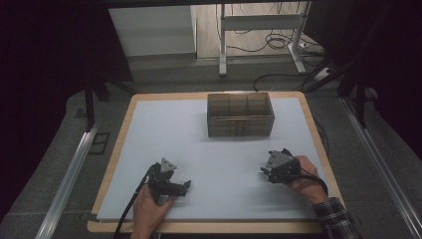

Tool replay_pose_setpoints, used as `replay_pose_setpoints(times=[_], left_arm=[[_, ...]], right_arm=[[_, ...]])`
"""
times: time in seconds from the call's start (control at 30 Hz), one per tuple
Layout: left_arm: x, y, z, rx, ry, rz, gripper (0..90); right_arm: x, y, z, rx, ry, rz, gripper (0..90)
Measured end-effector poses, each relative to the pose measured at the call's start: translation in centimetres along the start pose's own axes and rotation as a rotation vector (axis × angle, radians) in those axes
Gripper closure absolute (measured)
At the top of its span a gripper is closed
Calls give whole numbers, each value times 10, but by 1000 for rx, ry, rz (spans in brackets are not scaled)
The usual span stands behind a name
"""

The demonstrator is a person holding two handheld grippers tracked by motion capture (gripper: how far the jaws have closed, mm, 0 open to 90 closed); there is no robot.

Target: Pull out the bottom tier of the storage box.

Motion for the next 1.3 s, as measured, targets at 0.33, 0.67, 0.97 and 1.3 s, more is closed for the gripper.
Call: replay_pose_setpoints(times=[0.33,0.67,0.97,1.3], left_arm=[[0,0,0,0,0,0,0],[0,0,0,0,0,0,0],[0,0,0,0,0,0,0],[0,0,0,-1,-2,-1,0]], right_arm=[[3,10,6,-10,-46,-50,376],[6,20,13,-23,-105,-92,381],[7,29,18,-43,-147,-123,406],[10,39,25,-65,-202,-171,427]])
Point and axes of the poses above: each handheld gripper's, and its own axes: y roughly forward along the jaws, z roughly out of its top, x roughly to its right, the point moved 1 cm from there along y, roughly forward along the jaws, and after that the axes turned 13 degrees about -y, right-handed, at the moved point
